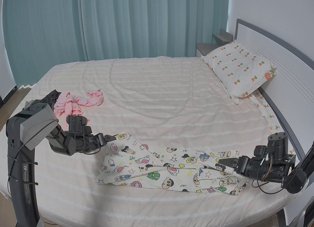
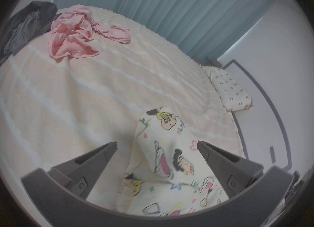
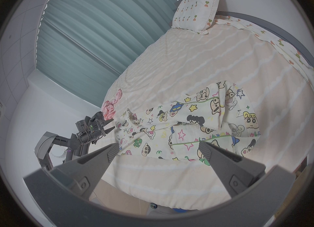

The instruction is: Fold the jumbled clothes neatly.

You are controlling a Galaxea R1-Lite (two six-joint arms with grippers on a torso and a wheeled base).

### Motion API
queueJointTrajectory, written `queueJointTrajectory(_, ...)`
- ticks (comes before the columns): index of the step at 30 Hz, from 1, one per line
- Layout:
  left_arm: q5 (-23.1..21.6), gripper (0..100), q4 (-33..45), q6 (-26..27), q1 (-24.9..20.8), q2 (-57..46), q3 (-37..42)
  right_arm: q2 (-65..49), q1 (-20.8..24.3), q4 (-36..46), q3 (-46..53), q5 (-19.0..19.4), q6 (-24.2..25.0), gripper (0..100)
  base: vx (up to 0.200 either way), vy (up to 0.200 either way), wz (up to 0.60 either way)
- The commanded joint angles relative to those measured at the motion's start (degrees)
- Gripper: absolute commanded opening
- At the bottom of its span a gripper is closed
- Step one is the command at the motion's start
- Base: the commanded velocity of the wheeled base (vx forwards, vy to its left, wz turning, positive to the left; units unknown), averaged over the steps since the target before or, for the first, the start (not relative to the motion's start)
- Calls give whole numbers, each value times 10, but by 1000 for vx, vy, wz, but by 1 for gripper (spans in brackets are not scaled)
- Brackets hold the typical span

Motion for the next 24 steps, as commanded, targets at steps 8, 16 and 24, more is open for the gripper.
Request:
queueJointTrajectory(8, 38, 0, -16, -60, -31, 39, -38, 0, -2, 0, -1, 0, 0, 100, 0, 0, 0)
queueJointTrajectory(16, 52, 0, -15, -60, -27, 13, -18, 2, -3, 0, 0, 1, 0, 100, 0, 0, 0)
queueJointTrajectory(24, 90, 0, -22, -58, -30, -45, 57, -5, -2, 0, 1, 0, -1, 100, 0, 0, 0)
